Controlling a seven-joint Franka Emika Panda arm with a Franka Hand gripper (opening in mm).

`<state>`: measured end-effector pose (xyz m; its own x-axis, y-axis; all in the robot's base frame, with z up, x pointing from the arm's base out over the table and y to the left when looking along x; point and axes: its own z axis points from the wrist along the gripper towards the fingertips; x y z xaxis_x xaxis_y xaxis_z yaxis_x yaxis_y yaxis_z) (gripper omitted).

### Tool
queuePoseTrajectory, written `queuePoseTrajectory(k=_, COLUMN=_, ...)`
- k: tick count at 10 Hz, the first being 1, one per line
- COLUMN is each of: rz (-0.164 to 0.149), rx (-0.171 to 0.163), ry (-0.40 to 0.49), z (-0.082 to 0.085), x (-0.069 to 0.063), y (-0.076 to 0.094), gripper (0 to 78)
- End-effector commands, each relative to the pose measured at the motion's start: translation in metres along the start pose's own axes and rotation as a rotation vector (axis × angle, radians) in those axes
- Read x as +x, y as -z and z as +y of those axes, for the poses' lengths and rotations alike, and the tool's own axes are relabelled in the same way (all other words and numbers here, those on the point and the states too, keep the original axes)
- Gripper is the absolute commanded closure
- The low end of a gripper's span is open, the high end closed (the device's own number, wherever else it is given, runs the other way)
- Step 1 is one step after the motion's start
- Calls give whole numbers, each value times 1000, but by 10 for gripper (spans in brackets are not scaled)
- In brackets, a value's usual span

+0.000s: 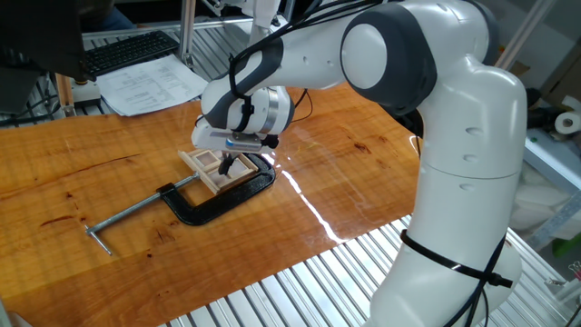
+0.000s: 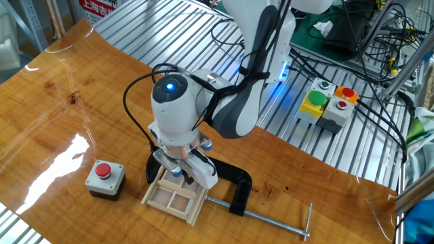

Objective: Close a sliding window

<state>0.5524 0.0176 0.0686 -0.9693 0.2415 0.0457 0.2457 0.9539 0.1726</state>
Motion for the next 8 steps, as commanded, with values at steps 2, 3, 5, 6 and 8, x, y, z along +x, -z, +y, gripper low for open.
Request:
queuePoseTrajectory(k=2, rz=-11, rx=16, ry=8, z=0, x=-1, y=-2, gripper=776)
queuePoseTrajectory(k=3, rz=-13, rx=19, ry=8, z=-1, x=-1, y=-2, gripper=776)
queuePoseTrajectory(k=5, rz=-14, rx=19, ry=8, z=-1, x=-1, y=-2, gripper=776)
queuePoseTrajectory(k=6, rz=-18, rx=27, ry=11, z=-2, x=-2, y=-2, gripper=776)
queuePoseTrajectory(k=8, rz=-21, rx=33, ry=24, z=-7, x=-4, y=-3, gripper=776)
